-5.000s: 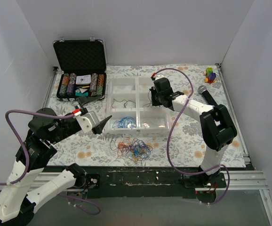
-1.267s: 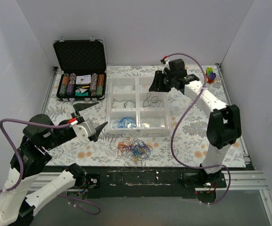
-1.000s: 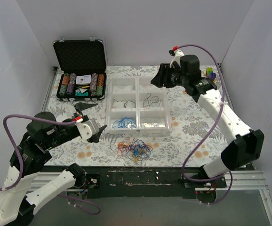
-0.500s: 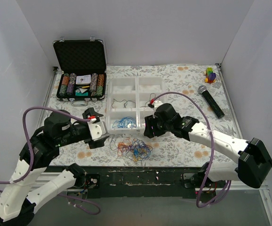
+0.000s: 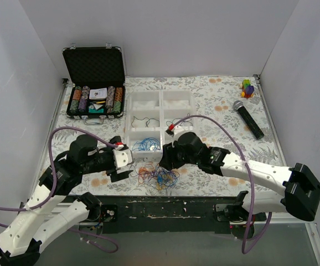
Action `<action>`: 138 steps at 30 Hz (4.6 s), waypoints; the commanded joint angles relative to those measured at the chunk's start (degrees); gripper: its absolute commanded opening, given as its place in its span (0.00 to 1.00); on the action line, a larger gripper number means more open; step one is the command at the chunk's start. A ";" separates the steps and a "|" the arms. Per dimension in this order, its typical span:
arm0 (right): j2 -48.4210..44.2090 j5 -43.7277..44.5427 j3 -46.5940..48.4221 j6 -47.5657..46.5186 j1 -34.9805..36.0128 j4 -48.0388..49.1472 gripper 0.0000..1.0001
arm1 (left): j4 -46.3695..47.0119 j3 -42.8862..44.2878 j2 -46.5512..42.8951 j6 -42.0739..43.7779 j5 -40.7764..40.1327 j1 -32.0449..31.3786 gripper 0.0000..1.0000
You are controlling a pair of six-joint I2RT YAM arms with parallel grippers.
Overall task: Untangle the cables
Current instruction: Untie the cable.
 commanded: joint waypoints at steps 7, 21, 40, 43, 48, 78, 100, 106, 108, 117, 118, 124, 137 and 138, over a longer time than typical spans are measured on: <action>0.32 4.21 -3.88 3.68 4.99 4.70 0.39 | 3.74 -2.80 -1.68 -2.61 1.70 0.25 0.82; 3.65 6.14 -2.21 5.08 7.98 4.09 0.31 | 5.32 -2.45 -2.92 -4.10 0.99 0.34 0.82; -4.86 14.49 5.35 3.15 11.85 -5.67 0.01 | 12.00 -5.87 -1.33 -6.74 4.16 0.25 0.81; -6.44 12.74 7.37 1.57 11.93 -6.02 0.01 | 14.46 -7.63 -1.42 -7.35 5.30 0.34 0.82; -9.78 8.79 11.50 -1.42 12.02 -5.93 0.01 | 20.78 -9.39 -1.16 -11.12 8.90 0.25 0.82; -14.18 -6.34 10.98 -3.97 12.29 1.54 0.01 | 27.21 -3.68 7.98 -9.90 21.04 0.25 0.66; -12.60 -5.65 8.43 -2.74 12.29 2.07 0.11 | 25.02 -3.25 9.04 -4.19 18.32 0.25 0.00; -12.25 -0.54 6.41 -2.65 12.29 -1.45 0.45 | 23.78 1.15 7.63 -4.10 16.64 0.16 0.00; -12.78 1.92 5.53 -2.30 12.29 -1.71 0.56 | 22.82 2.64 7.46 -3.32 16.55 0.16 0.00; -15.15 9.12 0.61 -1.25 12.29 -3.56 0.87 | 20.36 8.54 9.04 -1.29 15.32 0.16 0.00; -15.24 9.83 0.08 -1.25 12.29 -3.30 0.88 | 20.09 8.62 8.95 -1.29 15.15 0.25 0.00; -15.77 13.44 -3.52 0.42 12.20 -1.63 0.88 | 20.00 8.98 7.90 -1.29 14.27 0.16 0.00; -14.62 13.70 -6.33 2.53 10.79 -0.75 0.88 | 27.21 9.94 9.47 -6.73 0.66 0.25 0.00; -14.88 13.96 -6.95 2.97 10.71 -0.75 0.88 | 27.30 9.68 10.26 -7.69 -1.53 0.25 0.00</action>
